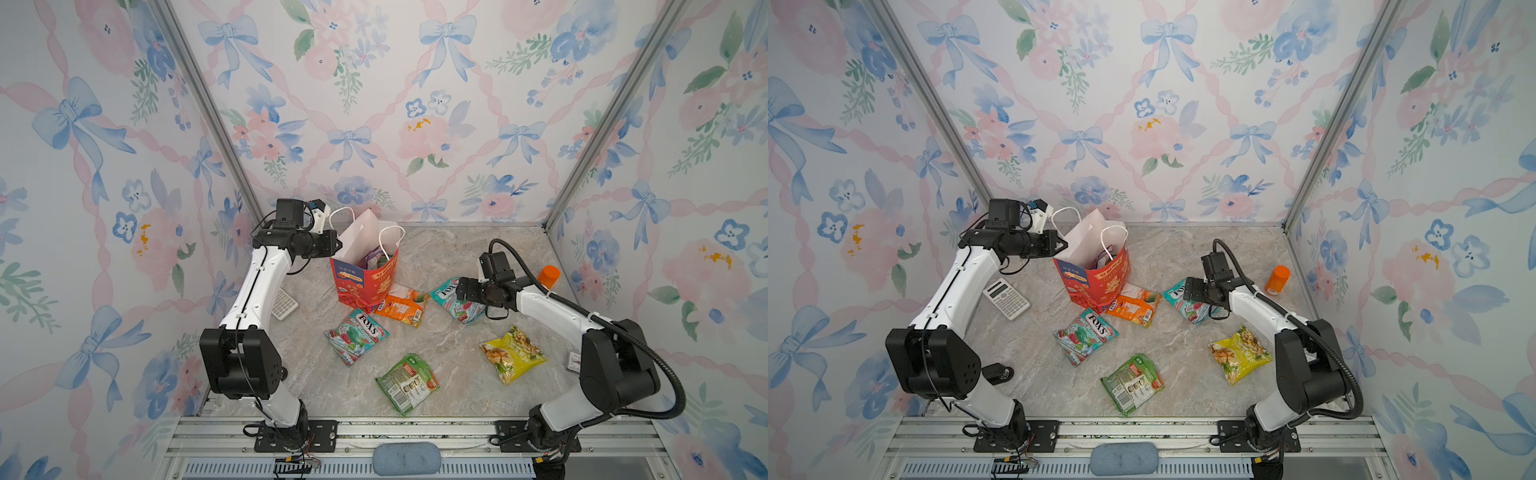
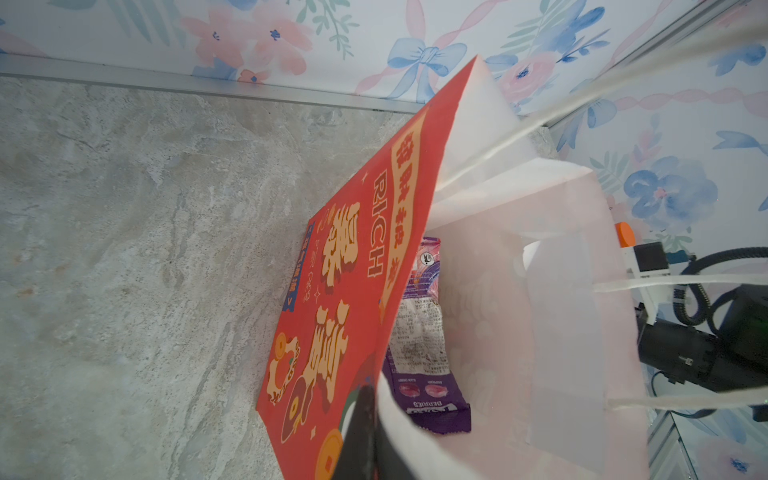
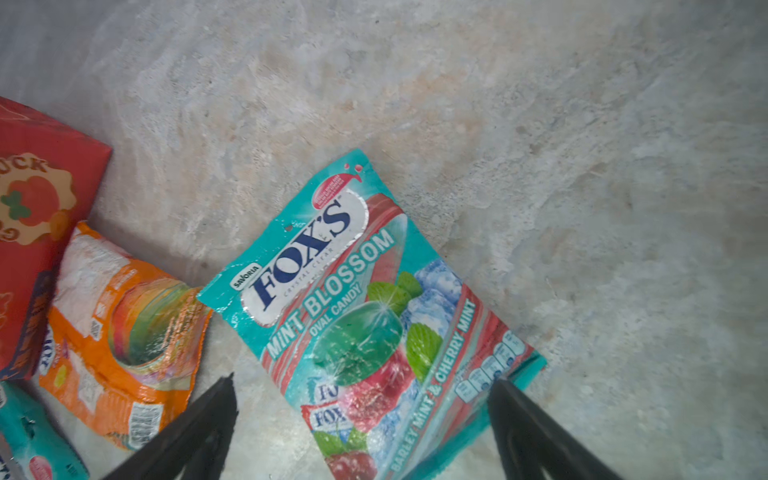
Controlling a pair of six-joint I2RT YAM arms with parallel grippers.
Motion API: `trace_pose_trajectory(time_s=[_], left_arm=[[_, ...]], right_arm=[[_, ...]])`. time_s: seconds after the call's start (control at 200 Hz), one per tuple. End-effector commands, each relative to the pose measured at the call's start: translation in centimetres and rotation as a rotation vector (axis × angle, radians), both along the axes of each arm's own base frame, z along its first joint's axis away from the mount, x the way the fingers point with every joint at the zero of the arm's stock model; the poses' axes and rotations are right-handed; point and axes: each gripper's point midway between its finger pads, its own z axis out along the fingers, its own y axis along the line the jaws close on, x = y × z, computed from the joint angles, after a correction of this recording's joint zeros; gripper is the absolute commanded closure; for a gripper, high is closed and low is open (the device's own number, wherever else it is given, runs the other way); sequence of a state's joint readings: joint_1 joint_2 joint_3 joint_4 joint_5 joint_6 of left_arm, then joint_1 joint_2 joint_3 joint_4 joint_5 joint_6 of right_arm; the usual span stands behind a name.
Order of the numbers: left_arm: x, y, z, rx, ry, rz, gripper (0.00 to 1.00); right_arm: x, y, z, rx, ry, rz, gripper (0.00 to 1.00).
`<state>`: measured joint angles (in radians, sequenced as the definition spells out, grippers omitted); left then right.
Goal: Place the snacks into the paper bag
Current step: 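Move the right gripper back toward the teal Fox's Mint Blossom packet, then grasp the teal Fox's Mint Blossom packet with the right gripper and lift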
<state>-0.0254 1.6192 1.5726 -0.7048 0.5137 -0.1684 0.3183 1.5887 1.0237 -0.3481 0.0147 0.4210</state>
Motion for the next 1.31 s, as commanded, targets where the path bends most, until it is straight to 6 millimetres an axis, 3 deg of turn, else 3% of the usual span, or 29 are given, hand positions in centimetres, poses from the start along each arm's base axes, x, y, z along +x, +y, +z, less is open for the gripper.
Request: trace_pose_trajectory(time_s=[0.0,0.2,0.35,0.57,0.755,0.85,0.975,1.11,1.3], left_arm=[[-1.0,0.2,-0.5,-0.001,0.033,0.009,1.00],[-0.9,0.2,-0.7,-0.002,0.039,0.009,1.00],[-0.9,0.3,-0.6,0.002,0.034,0.011,1.00],[-0.8,0.3,-0.8,0.000,0.041,0.011,1.00],[-0.9,0.2,-0.7,-0.002,0.039,0.009,1.00],[-0.9,0.2,-0.7,-0.003,0.040,0.009,1.00],[-0.9,0.1,-0.7,-0.006,0.040,0.007,1.00],[-1.0,0.2,-0.7,-0.005,0.041,0.008,1.00],[-0.9,0.2,-0.7,-0.005,0.041,0.009,1.00]], right_arm=[[1.0,-0.3,-0.6,-0.012,0.017,0.015,0.03],[1.6,-0.1,-2.3,-0.013,0.069,0.027,0.03],[0.8,0.5,-3.6,0.029,0.106,0.028,0.03],[-2.8,3.0,-4.5,0.086,0.135,0.062,0.03],[-5.7,5.7,-2.2,0.124,0.105,0.123,0.02],[-6.2,5.1,-0.7,0.113,0.074,0.114,0.02],[-5.6,3.1,0.7,0.119,0.019,0.062,0.00],[-5.0,1.2,0.1,0.159,0.043,0.018,0.06],[-4.1,0.6,-1.5,0.236,0.078,-0.017,0.20]])
